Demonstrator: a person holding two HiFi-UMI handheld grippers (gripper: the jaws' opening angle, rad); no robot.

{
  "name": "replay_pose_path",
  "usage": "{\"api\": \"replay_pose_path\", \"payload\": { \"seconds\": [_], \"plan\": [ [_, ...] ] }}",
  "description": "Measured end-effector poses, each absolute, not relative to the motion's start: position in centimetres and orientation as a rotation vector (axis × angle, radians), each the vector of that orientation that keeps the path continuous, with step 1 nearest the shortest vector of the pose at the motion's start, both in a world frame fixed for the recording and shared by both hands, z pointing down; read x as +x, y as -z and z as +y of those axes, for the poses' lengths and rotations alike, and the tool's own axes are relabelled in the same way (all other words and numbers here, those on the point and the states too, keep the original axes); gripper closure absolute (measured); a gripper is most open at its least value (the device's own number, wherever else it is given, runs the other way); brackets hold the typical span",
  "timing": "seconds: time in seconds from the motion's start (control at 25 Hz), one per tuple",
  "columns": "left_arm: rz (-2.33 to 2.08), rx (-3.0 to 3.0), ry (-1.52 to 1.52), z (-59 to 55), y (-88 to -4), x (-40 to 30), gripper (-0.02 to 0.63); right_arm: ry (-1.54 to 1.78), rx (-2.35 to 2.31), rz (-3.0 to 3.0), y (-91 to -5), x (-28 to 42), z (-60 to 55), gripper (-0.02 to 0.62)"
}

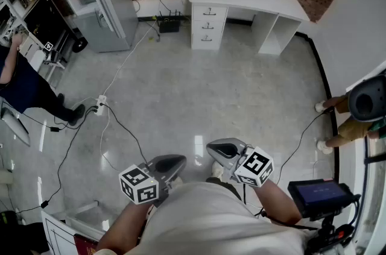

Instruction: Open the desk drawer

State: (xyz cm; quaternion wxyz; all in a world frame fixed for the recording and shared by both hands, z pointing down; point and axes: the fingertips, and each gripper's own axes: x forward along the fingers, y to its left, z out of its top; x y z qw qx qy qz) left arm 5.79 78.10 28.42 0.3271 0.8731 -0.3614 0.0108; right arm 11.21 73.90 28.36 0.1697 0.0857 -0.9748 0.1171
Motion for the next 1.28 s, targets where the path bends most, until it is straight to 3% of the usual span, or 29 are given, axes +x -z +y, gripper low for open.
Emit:
{"api": "replay_pose_path", "payload": {
  "seconds": [0.36, 0.64, 1.28],
  "plan": [
    [-0.871, 2.33, -0.053, 83.8, -28.9, -2.1, 0.601, -0.334, 0.296, -2.748, -28.3, 3.0, 80.2, 0.592],
    [-0.791, 2.427, -0.128, 82.6, -29.7, -1.8, 0.601, -0.383, 0.326, -2.708, -29.3, 2.1, 80.0, 0.592],
    [-0.774, 2.518, -0.322, 62.8, -29.0, 0.6, 0.575, -0.359, 0.421, -2.793, -29.1, 2.8, 57.9, 0.526]
  ]
}}
